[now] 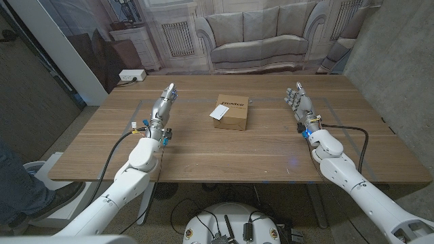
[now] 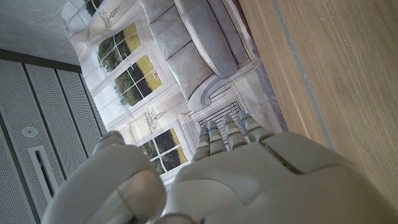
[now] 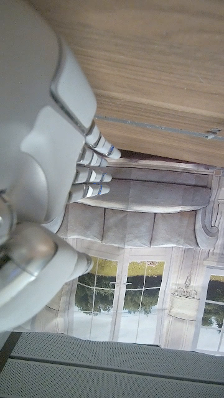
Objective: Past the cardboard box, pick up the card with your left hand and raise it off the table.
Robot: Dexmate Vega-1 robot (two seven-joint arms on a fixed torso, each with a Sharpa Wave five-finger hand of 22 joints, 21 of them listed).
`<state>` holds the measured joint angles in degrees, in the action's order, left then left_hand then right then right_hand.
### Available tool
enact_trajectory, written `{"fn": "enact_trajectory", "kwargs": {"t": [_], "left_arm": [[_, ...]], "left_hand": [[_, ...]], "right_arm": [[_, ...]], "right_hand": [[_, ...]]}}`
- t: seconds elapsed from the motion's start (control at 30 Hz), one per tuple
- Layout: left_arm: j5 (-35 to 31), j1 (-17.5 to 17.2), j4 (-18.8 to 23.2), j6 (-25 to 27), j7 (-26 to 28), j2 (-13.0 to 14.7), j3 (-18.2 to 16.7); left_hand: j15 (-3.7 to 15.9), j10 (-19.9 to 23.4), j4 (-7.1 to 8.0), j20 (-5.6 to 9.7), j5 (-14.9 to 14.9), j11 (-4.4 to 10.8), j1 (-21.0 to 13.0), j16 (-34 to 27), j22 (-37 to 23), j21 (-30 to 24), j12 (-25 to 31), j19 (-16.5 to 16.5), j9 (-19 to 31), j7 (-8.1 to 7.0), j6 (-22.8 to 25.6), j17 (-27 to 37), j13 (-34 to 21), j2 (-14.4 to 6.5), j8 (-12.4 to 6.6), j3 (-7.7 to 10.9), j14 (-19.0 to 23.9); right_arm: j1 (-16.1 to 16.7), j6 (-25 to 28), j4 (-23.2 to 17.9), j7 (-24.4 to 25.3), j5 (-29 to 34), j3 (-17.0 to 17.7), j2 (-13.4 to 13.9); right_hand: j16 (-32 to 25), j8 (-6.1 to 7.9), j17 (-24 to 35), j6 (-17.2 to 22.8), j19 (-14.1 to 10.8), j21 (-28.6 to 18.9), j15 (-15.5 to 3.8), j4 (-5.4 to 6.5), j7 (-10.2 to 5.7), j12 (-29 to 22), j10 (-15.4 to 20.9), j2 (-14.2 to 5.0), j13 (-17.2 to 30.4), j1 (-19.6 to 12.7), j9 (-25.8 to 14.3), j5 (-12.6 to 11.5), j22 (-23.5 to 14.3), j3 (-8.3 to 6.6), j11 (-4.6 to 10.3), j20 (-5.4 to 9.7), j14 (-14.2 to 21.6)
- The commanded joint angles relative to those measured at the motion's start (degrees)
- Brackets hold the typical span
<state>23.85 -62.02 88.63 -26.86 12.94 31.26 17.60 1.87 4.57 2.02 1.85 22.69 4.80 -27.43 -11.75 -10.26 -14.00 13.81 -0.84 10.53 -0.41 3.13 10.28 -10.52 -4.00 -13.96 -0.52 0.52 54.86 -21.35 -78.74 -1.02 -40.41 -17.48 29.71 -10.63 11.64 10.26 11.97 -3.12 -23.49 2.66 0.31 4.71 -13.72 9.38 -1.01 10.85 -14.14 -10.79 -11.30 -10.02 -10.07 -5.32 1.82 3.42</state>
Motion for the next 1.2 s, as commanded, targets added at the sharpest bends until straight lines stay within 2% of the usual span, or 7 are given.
{"fn": "enact_trajectory", "kwargs": {"t": [0.03, 0.13, 0.2, 0.47, 1.2], "left_arm": [[-2.0, -0.2, -1.1, -1.3, 1.4, -0.6, -0.1], [-3.0, -0.3, -1.2, -1.5, 2.2, -0.7, -0.2], [-3.3, -0.3, -1.3, -1.8, 2.4, -0.8, -0.2], [-7.6, -1.7, 0.1, -1.5, 6.4, -1.0, -0.6], [-15.9, -4.8, 2.9, -0.7, 12.6, -0.7, -1.6]], "left_hand": [[0.84, 1.1, -0.59, 2.96, 0.3, 0.38, -1.6, -0.3, -0.2, 0.0, 0.3, 0.2, 0.3, -0.20, 1.2, 0.2, -0.3, -0.9, -0.30, 0.69, 0.8], [1.05, 1.4, -1.09, 2.85, 0.3, 0.63, -2.7, -0.1, -0.2, 0.3, 0.2, 0.0, 0.3, -0.53, 1.7, 0.1, -0.3, -1.4, -0.29, 1.19, 0.9], [1.87, 1.7, -1.53, 2.83, 0.3, 0.92, -3.6, 0.1, -0.2, 0.5, 0.1, -0.2, 0.3, -0.55, 1.8, 0.1, -0.3, -1.8, -0.17, 1.58, 0.7], [2.13, 2.5, -2.30, 2.75, 0.1, 1.18, -5.0, 0.2, -0.2, 0.6, 0.1, 0.1, 0.3, -0.77, 2.8, 0.0, -0.3, -2.2, -0.25, 2.07, 1.2], [2.55, 4.4, -3.57, 2.60, -0.4, 1.17, -7.0, 0.1, -0.3, 0.6, 0.1, 1.0, 0.3, -0.85, 4.8, 0.0, -0.3, -1.8, -0.36, 2.33, 3.0]], "right_arm": [[0.3, -0.1, -0.3, 0.9, 0.3, 0.1, -0.1], [0.3, 0.0, -0.6, 1.0, 0.3, 0.1, 0.0], [0.4, 0.2, -0.9, 1.2, 0.3, 0.2, 0.1], [0.9, 0.2, -1.7, 1.7, 0.5, 0.3, 0.4], [2.5, 0.4, -4.1, 2.9, 1.0, 0.3, 0.8]], "right_hand": [[-0.2, -0.13, 0.3, -0.5, -0.4, 0.2, 0.16, -0.33, 0.06, 0.1, 0.2, -0.28, 0.1, 0.0, -0.2, -0.1, -0.1, -0.17, -0.13, -0.02, 0.1], [-0.2, -0.13, 0.3, -0.4, -0.5, 0.3, 0.16, -0.35, 0.03, 0.1, 0.2, -0.32, 0.1, 0.0, -0.2, -0.1, -0.1, -0.17, -0.19, -0.01, 0.1], [-0.2, -0.14, 0.3, -0.5, -0.5, 0.3, 0.18, -0.36, 0.02, 0.1, 0.2, -0.33, 0.1, 0.0, -0.2, 0.0, -0.1, -0.16, -0.21, 0.00, 0.1], [-0.2, -0.17, 0.3, -0.5, -0.5, 0.6, 0.16, -0.40, 0.00, 0.2, 0.2, -0.37, 0.1, 0.0, -0.2, 0.0, -0.1, -0.13, -0.14, -0.03, 0.1], [-0.2, -0.25, 0.3, -0.7, -0.8, 1.1, 0.16, -0.45, 0.11, 0.2, 0.3, -0.43, 0.1, 0.1, -0.2, 0.0, -0.1, 0.03, -0.06, -0.10, 0.1]]}}
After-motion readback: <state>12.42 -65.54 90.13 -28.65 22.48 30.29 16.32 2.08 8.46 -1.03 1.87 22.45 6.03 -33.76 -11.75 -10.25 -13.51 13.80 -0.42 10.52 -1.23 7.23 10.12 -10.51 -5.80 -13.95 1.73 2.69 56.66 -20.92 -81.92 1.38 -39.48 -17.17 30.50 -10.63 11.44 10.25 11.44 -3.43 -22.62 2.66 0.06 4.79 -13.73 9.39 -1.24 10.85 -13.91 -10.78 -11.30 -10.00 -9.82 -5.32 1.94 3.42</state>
